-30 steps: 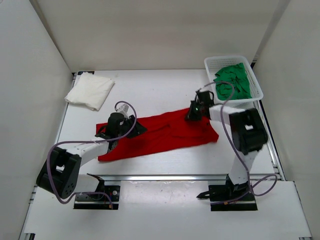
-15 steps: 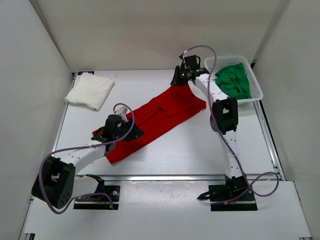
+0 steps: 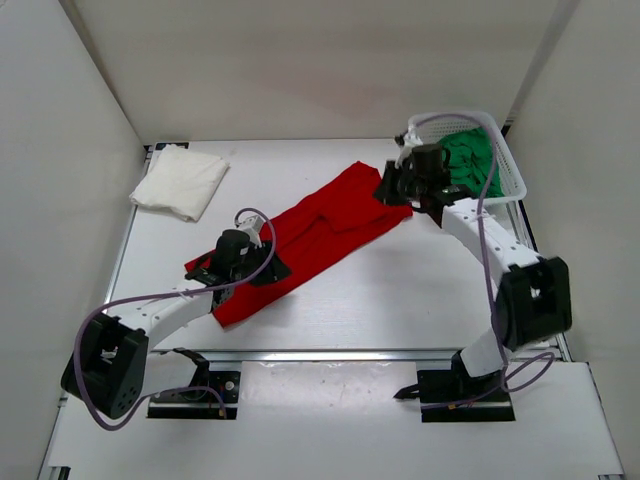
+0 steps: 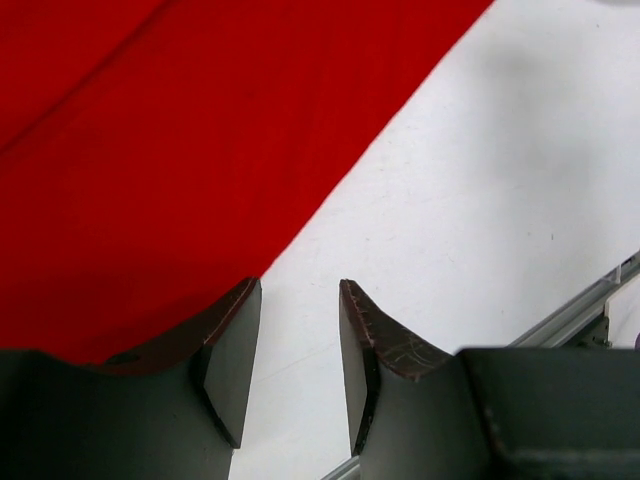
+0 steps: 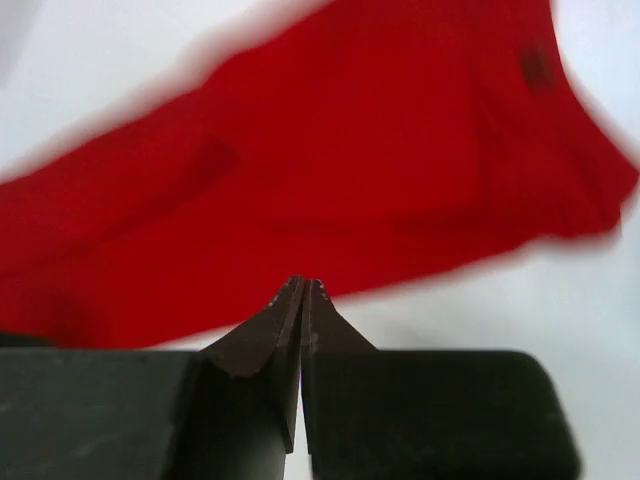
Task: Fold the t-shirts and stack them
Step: Rotate the tshirt 85 degrees, then grab the bottom of the folded rectangular tshirt with both arms, then fold the folded rectangular tshirt in 1/3 of the way
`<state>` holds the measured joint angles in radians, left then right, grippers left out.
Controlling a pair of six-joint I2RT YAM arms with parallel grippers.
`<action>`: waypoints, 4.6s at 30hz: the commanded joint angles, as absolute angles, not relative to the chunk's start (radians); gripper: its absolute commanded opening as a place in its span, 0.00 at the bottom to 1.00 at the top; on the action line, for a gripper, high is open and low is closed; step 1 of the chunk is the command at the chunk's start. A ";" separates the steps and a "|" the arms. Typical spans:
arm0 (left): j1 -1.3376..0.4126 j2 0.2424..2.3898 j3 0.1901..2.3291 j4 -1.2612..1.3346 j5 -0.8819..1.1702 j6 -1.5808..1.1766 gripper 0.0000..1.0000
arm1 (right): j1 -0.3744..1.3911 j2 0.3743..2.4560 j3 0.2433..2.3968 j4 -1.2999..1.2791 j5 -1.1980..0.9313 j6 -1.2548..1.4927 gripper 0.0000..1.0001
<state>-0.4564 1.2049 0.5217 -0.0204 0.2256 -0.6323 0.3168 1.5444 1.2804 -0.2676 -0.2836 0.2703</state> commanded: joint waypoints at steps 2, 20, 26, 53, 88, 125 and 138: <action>-0.489 1.203 0.555 0.023 0.244 -0.624 0.48 | 0.258 1.629 1.103 -0.209 -0.170 0.290 0.00; -0.477 1.206 0.551 0.038 0.259 -0.637 0.48 | 0.212 2.172 1.605 -0.306 -0.189 0.301 0.00; -0.492 1.212 0.575 0.011 0.253 -0.635 0.48 | 0.244 2.290 2.110 -0.578 -0.131 0.217 0.00; -0.364 1.052 0.569 -0.097 0.273 -0.581 0.50 | 0.736 2.003 1.058 0.230 -0.318 0.741 0.17; -0.727 1.232 0.457 -0.289 0.216 -0.500 0.61 | 0.584 0.810 0.247 -0.359 -0.316 0.767 0.39; -0.471 1.716 1.160 -0.146 0.187 -0.659 0.03 | 0.144 1.486 0.952 -0.210 -0.353 0.402 0.00; -0.399 2.002 1.333 -0.011 0.261 -0.727 0.33 | 0.109 1.855 1.198 -0.104 -0.408 0.451 0.02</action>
<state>-0.4072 2.0258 1.3083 -0.0788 0.2317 -0.6979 0.1089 1.8500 1.1458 -0.1665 -0.3985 0.4450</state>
